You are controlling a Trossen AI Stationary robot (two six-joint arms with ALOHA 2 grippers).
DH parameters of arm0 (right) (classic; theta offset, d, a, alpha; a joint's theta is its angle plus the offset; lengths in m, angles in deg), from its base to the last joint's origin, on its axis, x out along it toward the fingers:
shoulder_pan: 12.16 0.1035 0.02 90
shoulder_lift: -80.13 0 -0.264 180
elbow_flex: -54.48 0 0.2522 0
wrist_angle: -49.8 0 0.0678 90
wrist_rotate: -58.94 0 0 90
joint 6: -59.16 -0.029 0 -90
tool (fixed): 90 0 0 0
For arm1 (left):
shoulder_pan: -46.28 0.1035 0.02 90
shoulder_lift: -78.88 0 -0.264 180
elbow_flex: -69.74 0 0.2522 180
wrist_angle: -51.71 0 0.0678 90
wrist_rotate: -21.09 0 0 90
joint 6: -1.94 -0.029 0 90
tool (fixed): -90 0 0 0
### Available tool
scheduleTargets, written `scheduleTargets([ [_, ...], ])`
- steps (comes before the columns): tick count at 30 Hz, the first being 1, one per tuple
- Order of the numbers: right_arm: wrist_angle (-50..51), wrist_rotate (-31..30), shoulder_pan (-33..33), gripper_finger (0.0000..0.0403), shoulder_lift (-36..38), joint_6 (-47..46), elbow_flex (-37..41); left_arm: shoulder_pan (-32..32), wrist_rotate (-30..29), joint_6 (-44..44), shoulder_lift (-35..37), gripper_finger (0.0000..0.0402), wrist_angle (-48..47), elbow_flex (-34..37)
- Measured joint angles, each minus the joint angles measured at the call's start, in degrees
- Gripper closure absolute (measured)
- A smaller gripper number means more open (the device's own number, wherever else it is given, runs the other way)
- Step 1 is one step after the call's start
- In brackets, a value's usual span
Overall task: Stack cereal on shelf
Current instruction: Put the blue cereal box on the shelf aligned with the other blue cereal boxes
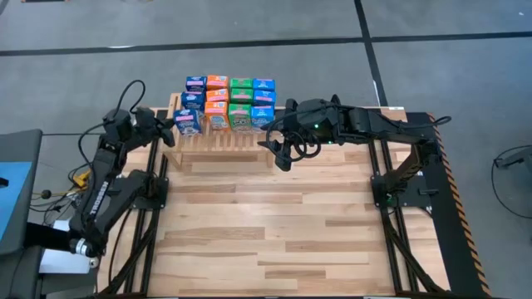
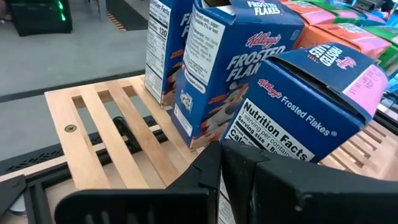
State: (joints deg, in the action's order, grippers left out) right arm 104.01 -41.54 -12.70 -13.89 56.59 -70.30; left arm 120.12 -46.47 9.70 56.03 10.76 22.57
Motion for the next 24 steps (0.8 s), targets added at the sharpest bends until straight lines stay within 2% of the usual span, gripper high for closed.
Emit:
scheduleTargets([
  [8, 0.00, -0.04, 0.00, 0.0170, 0.00, 0.00, 0.00, 0.02, 2.00, 0.72, -2.18, 0.0401, 2.00, 0.00],
  [15, 0.00, -0.07, 0.00, 0.0170, 0.00, 0.00, 0.00, -0.02, 1.40, 2.86, -3.02, 0.0401, 5.35, 0.00],
  [21, 0.49, -0.09, 0.13, 0.0170, 0.00, -1.66, 0.00, 0.00, -5.62, -4.21, -1.68, 0.0401, -3.99, -2.73],
  [24, 1.04, -0.07, 0.19, 0.0170, 0.00, -1.95, 0.00, 0.00, -6.19, -5.22, -0.24, 0.0401, -8.63, -3.23],
])
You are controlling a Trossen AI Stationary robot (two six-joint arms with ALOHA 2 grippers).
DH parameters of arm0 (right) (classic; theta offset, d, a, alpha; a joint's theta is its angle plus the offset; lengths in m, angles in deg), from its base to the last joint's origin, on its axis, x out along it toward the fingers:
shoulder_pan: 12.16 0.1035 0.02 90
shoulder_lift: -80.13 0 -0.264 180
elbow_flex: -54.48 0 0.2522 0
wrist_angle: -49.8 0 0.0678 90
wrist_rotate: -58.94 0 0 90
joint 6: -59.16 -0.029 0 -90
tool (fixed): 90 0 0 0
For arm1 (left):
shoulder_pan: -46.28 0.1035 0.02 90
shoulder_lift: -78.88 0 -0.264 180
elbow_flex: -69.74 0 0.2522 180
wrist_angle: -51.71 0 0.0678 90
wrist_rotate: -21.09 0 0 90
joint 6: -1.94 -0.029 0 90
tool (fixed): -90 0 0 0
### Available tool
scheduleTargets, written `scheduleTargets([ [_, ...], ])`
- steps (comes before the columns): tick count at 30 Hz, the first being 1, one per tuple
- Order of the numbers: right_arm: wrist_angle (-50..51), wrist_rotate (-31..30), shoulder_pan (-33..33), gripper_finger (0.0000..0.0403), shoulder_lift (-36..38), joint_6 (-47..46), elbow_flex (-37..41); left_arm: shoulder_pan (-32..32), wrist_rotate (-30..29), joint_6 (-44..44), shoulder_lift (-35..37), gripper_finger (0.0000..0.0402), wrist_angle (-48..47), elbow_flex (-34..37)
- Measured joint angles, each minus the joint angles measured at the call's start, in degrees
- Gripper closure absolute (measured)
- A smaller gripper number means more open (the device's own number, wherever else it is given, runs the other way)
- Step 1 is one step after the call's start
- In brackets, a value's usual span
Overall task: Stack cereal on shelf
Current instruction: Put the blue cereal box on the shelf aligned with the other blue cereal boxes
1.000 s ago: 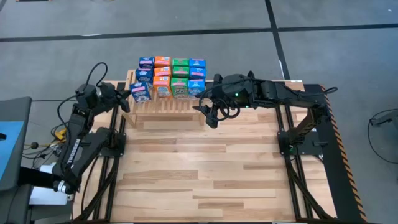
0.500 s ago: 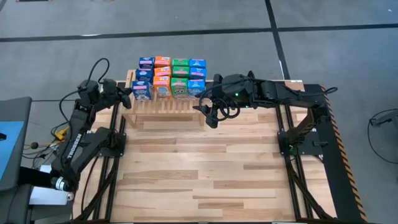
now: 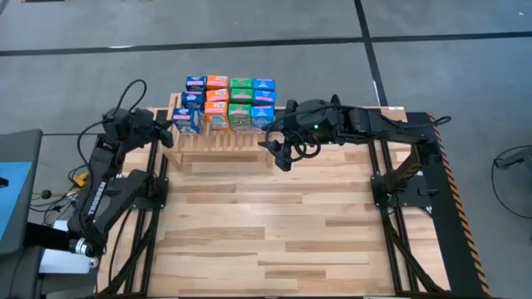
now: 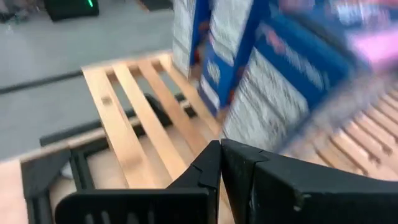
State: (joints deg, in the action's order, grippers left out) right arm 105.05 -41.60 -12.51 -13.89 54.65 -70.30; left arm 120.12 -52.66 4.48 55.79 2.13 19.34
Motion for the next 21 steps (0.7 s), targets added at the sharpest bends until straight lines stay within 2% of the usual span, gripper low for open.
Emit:
scheduleTargets([
  [3, 0.07, 0.00, 0.01, 0.0170, 0.00, 0.00, 0.00, 0.00, 1.83, 0.64, 1.89, 0.0401, -2.21, 1.11],
  [8, -0.10, 0.00, -0.03, 0.0170, 0.00, -0.02, 0.00, 0.00, 3.49, 4.36, 2.83, 0.0401, 1.75, 4.38],
  [13, -0.16, 0.00, -0.06, 0.0170, 0.00, -0.02, 0.00, -0.03, 8.00, 10.49, 1.77, 0.0401, 8.41, 6.53],
  [21, -0.16, 0.10, -0.06, 0.0170, 0.00, -0.17, 0.00, -0.07, 8.24, 10.81, -1.38, 0.0401, 8.70, 6.91],
])
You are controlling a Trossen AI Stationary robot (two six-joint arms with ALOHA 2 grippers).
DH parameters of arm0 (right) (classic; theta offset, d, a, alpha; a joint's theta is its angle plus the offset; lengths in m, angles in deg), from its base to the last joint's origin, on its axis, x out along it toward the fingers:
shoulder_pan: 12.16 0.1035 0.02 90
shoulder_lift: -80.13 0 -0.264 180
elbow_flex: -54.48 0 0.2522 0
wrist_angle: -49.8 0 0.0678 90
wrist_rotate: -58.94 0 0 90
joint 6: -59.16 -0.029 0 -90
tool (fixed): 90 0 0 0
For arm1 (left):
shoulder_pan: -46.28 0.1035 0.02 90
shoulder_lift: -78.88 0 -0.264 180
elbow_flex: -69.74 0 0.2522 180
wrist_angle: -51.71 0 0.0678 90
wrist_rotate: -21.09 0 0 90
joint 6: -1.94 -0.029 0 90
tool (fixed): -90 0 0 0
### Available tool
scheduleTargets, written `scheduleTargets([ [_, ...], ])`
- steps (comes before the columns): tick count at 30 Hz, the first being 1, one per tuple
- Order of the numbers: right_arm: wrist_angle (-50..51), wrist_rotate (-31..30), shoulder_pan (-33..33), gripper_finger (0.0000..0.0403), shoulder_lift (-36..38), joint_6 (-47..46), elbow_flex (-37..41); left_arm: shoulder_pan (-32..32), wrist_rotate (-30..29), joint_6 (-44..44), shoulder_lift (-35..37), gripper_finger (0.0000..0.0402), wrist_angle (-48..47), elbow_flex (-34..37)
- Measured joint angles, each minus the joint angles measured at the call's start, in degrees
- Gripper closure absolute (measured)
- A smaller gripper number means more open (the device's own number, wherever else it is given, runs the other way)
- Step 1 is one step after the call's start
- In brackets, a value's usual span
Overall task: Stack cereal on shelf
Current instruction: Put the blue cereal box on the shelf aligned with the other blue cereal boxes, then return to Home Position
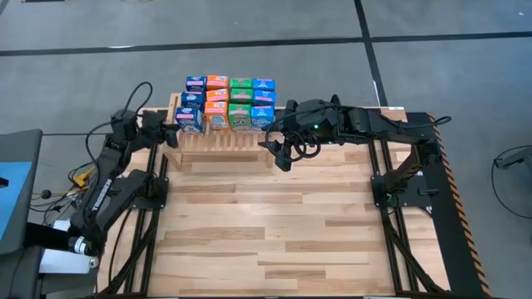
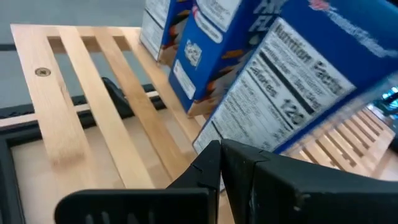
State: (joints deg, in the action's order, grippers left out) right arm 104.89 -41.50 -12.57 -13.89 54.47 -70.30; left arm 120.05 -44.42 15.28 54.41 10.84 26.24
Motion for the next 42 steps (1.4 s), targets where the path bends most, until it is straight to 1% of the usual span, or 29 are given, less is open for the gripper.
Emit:
scheduleTargets([
  [3, -1.24, 1.37, 0.17, 0.0170, -0.07, 0.01, 0.00, 0.00, -0.32, 0.00, -0.71, 0.0401, -0.01, 0.00],
  [6, -3.34, 1.37, 0.35, 0.0170, -1.81, 0.04, -0.13, 0.00, -0.76, 0.00, -0.70, 0.0401, 0.03, 0.02],
  [8, -2.18, 1.43, 0.39, 0.0170, -3.10, 0.13, 0.13, 0.00, -0.57, 0.05, -0.64, 0.0401, 0.07, 0.00],
  [10, -4.60, 1.52, 0.39, 0.0170, -4.82, 0.15, -0.11, 0.00, -0.36, 0.75, -0.66, 0.0401, 0.17, 0.00],
  [12, -2.58, 1.58, 0.39, 0.0170, -5.31, 0.15, 0.15, -0.08, -0.27, 1.57, -0.67, 0.0401, 0.86, 0.02],
  [14, -6.61, 1.54, 0.87, 0.0170, -7.35, 0.13, -0.35, -0.67, -0.13, 2.33, -0.68, 0.0401, 1.89, 0.01],
  [17, -4.98, 1.72, 1.36, 0.0170, -8.53, 0.28, 0.27, -2.13, 0.18, 3.31, -0.68, 0.0401, 2.03, 0.02],
  [18, -8.08, 1.75, 1.70, 0.0170, -9.29, 0.28, -0.09, -2.70, -0.08, 3.67, -0.68, 0.0401, 2.09, 0.02],
  [24, -6.94, 1.65, 1.87, 0.0170, -9.20, 0.17, 0.00, -5.47, -3.04, 3.35, -1.08, 0.0401, 3.46, 0.02],
  [28, -6.98, 1.64, 1.96, 0.0170, -9.20, 0.15, 0.00, -5.61, -10.99, 2.38, -0.61, 0.0401, 2.88, -0.38],
  [30, -7.14, 1.62, 2.27, 0.0170, -9.20, 0.13, 0.00, -5.60, -12.35, 1.90, -0.49, 0.0401, 2.57, -1.00],
  [34, -7.49, 1.60, 2.75, 0.0170, -9.05, 0.22, -0.29, -5.64, -11.42, 1.52, -0.51, 0.0401, 0.15, -2.96],
  [37, -6.35, 1.55, 2.82, 0.0170, -8.70, 1.03, -3.31, -5.62, -11.13, 2.86, 0.26, 0.0401, -2.50, -6.90],
  [40, 0.42, 1.46, 3.06, 0.0170, -7.38, 6.17, -8.58, -5.60, -7.00, 2.34, 1.33, 0.0401, -4.20, -11.99],
  [42, 5.86, 0.45, 3.23, 0.0170, -6.69, 10.53, -12.71, -5.61, -3.82, -0.20, 1.73, 0.0401, -5.04, -15.50],
])
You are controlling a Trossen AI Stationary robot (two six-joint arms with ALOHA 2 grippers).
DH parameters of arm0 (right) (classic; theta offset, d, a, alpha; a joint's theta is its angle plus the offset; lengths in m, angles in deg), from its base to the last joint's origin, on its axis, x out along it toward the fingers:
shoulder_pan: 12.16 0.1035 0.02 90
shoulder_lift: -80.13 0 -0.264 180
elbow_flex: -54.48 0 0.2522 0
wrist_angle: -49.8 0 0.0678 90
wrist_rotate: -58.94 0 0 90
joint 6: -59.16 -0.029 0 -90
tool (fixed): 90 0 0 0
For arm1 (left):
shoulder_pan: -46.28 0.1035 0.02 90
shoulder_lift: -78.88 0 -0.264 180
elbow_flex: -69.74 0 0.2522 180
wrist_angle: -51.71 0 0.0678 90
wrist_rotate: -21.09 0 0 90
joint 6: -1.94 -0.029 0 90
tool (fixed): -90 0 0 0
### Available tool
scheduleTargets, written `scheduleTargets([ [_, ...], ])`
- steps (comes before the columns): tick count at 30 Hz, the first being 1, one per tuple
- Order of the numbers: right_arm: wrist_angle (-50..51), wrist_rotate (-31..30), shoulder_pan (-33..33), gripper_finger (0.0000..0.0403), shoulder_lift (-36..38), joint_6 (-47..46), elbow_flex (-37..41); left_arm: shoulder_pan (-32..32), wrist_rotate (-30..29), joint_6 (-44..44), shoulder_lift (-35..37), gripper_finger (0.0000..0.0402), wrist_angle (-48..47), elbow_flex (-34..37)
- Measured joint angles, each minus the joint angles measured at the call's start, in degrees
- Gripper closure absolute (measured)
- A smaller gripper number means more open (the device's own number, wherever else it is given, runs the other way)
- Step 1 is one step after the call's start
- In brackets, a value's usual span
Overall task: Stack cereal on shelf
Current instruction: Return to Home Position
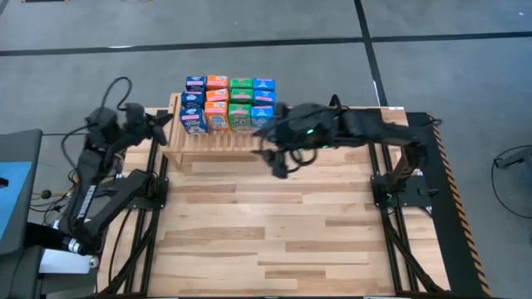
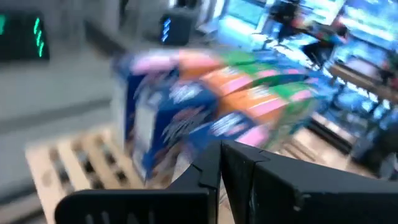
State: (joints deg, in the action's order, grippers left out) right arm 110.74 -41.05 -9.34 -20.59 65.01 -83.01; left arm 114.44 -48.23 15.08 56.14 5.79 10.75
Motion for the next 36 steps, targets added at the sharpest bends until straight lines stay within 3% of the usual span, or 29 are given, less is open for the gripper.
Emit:
scheduleTargets([
  [2, 6.20, -4.38, 0.08, 0.0170, 1.57, -0.58, -2.54, -0.01, 0.52, -4.78, 0.26, 0.0401, -2.64, -3.43],
  [5, 5.64, -11.09, -0.23, 0.0170, 6.29, 0.32, -2.51, 0.00, -0.38, -2.02, 0.48, 0.0401, -6.02, -8.30],
  [9, 4.65, -12.09, -2.11, 0.0170, 17.63, 1.23, 2.80, -0.29, 7.81, -12.10, 3.76, 0.0401, -7.65, -11.25],
  [12, 1.41, -11.47, -3.12, 0.0170, 27.52, -1.12, 13.15, -0.25, 7.92, -12.26, 7.93, 0.0401, -12.15, -10.68],
  [15, -8.63, -11.31, -2.97, 0.0170, 37.46, -2.74, 28.28, -0.71, 7.23, -9.10, 13.85, 0.0401, -16.23, -7.72],
  [19, -23.40, -11.58, -1.50, 0.0170, 49.35, -4.64, 49.15, -1.49, 16.55, -4.01, 22.74, 0.0401, -12.48, -0.10],
  [22, -33.07, -12.93, -1.26, 0.0170, 57.10, -8.11, 62.69, -1.85, 21.57, -0.07, 21.04, 0.0401, -11.61, 3.69],
  [24, -38.18, -13.20, -1.33, 0.0170, 61.41, -10.50, 69.65, -2.22, 21.92, 0.25, 19.93, 0.0401, -7.36, 6.63],
  [28, -43.44, -14.51, -0.22, 0.0170, 68.61, -15.93, 81.61, -2.24, 25.77, 7.52, 21.44, 0.0401, 2.99, 15.74],
  [31, -46.67, -19.26, 2.24, 0.0170, 72.78, -20.38, 89.79, -3.35, 29.00, 10.68, 22.58, 0.0401, 8.55, 19.52],
  [36, -56.52, -23.27, 7.80, 0.0170, 76.78, -20.76, 100.65, -7.54, 27.25, 12.05, 22.73, 0.0401, 12.36, 20.45],
])
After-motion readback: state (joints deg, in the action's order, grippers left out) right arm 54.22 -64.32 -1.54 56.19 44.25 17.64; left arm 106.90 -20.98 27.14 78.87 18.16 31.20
